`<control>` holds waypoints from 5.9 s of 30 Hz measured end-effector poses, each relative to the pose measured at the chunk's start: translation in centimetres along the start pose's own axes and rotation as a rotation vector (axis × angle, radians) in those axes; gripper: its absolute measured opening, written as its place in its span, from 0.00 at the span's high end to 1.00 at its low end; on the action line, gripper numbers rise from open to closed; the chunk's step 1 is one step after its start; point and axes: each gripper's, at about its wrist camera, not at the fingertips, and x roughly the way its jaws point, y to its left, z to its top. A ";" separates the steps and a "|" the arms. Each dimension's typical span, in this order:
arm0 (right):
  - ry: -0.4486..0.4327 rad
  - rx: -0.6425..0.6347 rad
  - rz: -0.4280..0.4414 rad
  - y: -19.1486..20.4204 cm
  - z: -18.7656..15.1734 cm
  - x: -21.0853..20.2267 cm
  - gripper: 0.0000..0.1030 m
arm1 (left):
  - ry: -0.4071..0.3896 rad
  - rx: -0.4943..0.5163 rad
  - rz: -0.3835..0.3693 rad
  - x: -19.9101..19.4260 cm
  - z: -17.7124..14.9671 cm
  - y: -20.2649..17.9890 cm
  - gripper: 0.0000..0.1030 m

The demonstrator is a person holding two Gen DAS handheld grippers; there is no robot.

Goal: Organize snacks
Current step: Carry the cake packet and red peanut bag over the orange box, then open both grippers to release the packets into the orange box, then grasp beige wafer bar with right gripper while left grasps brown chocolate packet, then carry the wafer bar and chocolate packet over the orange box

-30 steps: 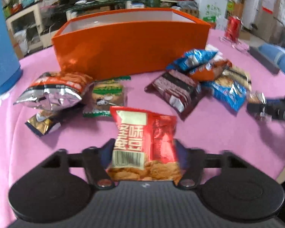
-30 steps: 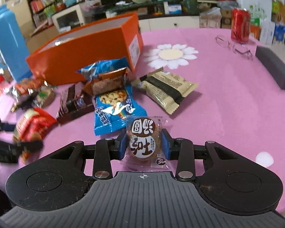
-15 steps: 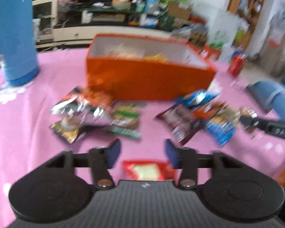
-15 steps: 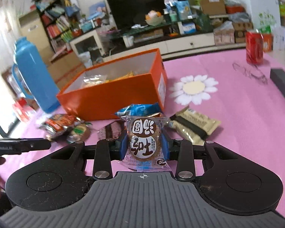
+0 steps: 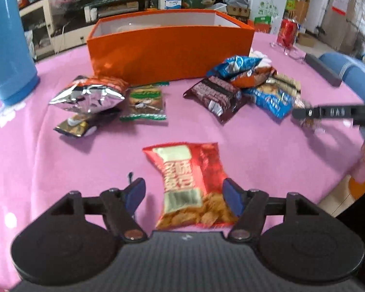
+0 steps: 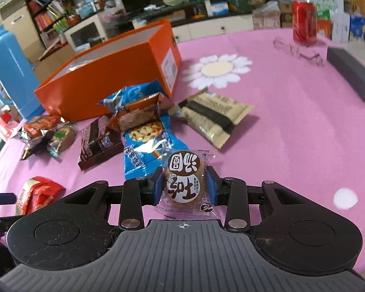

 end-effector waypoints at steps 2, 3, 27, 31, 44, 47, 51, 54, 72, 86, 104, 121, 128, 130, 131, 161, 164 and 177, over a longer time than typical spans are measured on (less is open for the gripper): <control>-0.003 -0.020 -0.008 0.2 -0.2 0.0 0.84 | 0.015 -0.019 -0.019 0.9 0.5 -0.3 0.32; -0.005 -0.025 -0.011 0.4 -0.2 0.0 0.84 | 0.028 -0.033 -0.023 1.3 0.7 -0.4 0.32; -0.241 -0.078 0.146 3.9 7.4 -4.7 0.87 | -0.183 -0.107 -0.052 -1.6 11.4 1.3 0.51; -0.287 -0.156 0.136 6.2 13.5 -1.2 0.87 | -0.256 -0.126 -0.030 0.8 17.9 2.5 0.51; -0.173 -0.272 0.160 9.8 18.8 11.7 0.69 | -0.252 -0.163 -0.013 9.1 22.9 5.1 0.35; -0.244 -0.286 0.139 9.6 17.4 8.3 0.35 | -0.291 -0.133 0.036 6.2 20.7 4.1 0.32; -0.272 -0.260 0.138 8.7 14.7 3.2 0.18 | -0.283 -0.161 0.012 3.1 17.5 3.3 0.31; -0.273 -0.241 0.122 7.9 12.1 0.0 0.11 | -0.271 -0.172 0.015 1.2 14.9 2.7 0.30; -0.059 -0.115 0.032 2.8 4.1 1.8 0.11 | -0.079 -0.180 0.019 4.9 8.9 1.6 0.28; -0.127 0.123 -0.038 -4.1 5.5 -0.2 0.10 | -0.018 0.185 -0.137 12.1 12.1 -3.3 0.28; -0.037 -0.020 0.070 -0.7 4.4 1.4 0.10 | 0.006 0.087 -0.045 5.0 4.6 -1.9 0.29; -0.096 -0.072 -0.088 1.0 6.9 5.2 0.12 | -0.078 -0.209 -0.134 4.6 4.5 2.9 0.25; -0.107 0.039 -0.196 -3.1 6.6 4.3 0.12 | -0.084 -0.220 -0.136 4.7 4.4 3.4 0.23; -0.063 0.023 -0.160 -3.1 6.5 4.8 0.12 | -0.073 -0.214 -0.140 4.9 4.4 3.2 0.22; -0.056 -0.004 -0.128 -2.7 6.3 4.8 0.12 | -0.069 -0.209 -0.137 4.9 4.4 3.3 0.22; -0.017 -0.054 -0.117 -2.0 4.6 4.6 0.22 | 0.009 -0.166 -0.007 7.5 6.9 -2.6 0.17; -0.015 -0.053 -0.112 -2.0 4.7 4.8 0.17 | 0.011 -0.137 0.050 7.7 6.3 -3.0 0.17; -0.027 -0.040 -0.098 -2.7 4.3 2.7 0.68 | -0.043 -0.071 0.015 4.6 4.6 -2.5 0.53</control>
